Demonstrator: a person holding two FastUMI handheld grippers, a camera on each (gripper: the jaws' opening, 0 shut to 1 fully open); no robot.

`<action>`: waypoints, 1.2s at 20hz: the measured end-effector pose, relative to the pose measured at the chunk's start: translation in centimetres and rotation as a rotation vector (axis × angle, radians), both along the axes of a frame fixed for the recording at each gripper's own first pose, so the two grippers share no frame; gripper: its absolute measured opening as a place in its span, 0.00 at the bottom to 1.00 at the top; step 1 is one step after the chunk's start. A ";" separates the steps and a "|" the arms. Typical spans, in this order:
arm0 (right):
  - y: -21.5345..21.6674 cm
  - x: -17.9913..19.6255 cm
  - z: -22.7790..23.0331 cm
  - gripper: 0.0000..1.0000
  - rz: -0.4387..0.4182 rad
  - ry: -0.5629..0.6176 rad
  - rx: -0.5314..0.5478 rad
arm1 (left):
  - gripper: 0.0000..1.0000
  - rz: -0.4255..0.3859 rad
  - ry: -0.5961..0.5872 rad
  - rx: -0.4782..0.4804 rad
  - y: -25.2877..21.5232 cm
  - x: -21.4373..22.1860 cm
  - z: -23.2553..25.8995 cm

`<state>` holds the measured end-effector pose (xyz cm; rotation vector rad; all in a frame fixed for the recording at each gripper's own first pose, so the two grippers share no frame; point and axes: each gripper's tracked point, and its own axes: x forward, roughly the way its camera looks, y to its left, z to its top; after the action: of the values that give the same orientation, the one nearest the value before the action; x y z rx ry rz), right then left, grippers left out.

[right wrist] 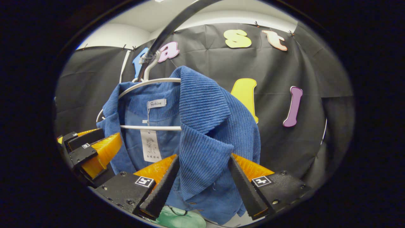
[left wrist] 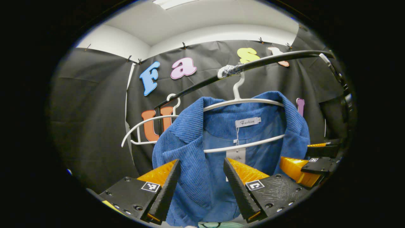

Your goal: Grasp the clothes on the hanger with both hands and then place them into the laundry hamper below.

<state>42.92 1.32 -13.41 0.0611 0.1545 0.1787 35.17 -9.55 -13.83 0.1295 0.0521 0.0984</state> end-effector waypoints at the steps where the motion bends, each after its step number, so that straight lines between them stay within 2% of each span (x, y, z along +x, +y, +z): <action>1: 0.4 0.6 0.0 0.98 0.008 0.002 0.016 | 0.83 0.005 -0.015 -0.004 0.1 0.4 -0.1; 4: 0.8 1.5 -0.5 0.97 0.031 0.013 0.050 | 0.83 0.001 -0.034 -0.001 0.4 1.9 -0.4; 6: 0.7 2.2 -0.3 0.89 0.044 0.019 0.084 | 0.83 0.015 -0.015 -0.012 0.8 2.3 -1.0; 8: 0.5 2.8 -0.4 0.75 0.058 0.034 0.130 | 0.58 0.027 0.010 -0.036 1.4 2.9 -1.4; 9: 0.4 2.8 -0.4 0.63 0.063 0.038 0.154 | 0.53 0.005 0.034 -0.066 1.3 3.2 -2.0; 10: 0.3 2.7 -0.3 0.55 0.074 0.041 0.179 | 0.53 -0.023 0.058 -0.099 0.9 3.4 -2.5; 11: 0.0 2.9 -0.4 0.41 0.075 0.042 0.196 | 0.60 -0.018 0.072 -0.118 1.2 3.3 -2.8; 12: -0.4 2.9 -0.2 0.35 0.072 0.041 0.205 | 0.31 0.035 0.069 -0.118 2.7 3.1 -2.9; 13: -0.3 2.7 -0.3 0.22 0.083 0.039 0.215 | 0.03 0.053 0.069 -0.125 3.3 3.1 -3.1; 15: 0.3 2.1 -0.2 0.14 0.125 0.047 0.221 | 0.05 0.054 0.080 -0.156 3.6 3.2 -3.8; 17: 0.2 2.0 -0.3 0.11 0.143 0.057 0.215 | 0.06 0.027 0.085 -0.150 2.9 3.7 -3.3; 19: 0.3 1.5 -0.3 0.09 0.168 0.059 0.206 | 0.00 0.008 0.093 -0.136 2.6 3.9 -3.6; 20: 0.3 1.4 -0.3 0.09 0.178 0.055 0.207 | 0.00 -0.008 0.088 -0.138 2.3 3.9 -3.2; 22: 0.5 1.1 0.0 0.08 0.218 0.057 0.251 | 0.00 -0.013 0.088 -0.142 2.5 4.0 -2.7; 23: 0.8 0.8 0.3 0.07 0.261 0.064 0.301 | 0.03 -0.014 0.088 -0.146 2.7 4.0 -2.5; 24: 1.4 0.3 0.5 0.07 0.318 0.079 0.368 | 0.00 -0.017 0.094 -0.156 2.8 3.8 -2.7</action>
<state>43.25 2.77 -12.87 0.4114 0.2088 0.5219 38.95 -6.75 -16.49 -0.0212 0.1516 0.0709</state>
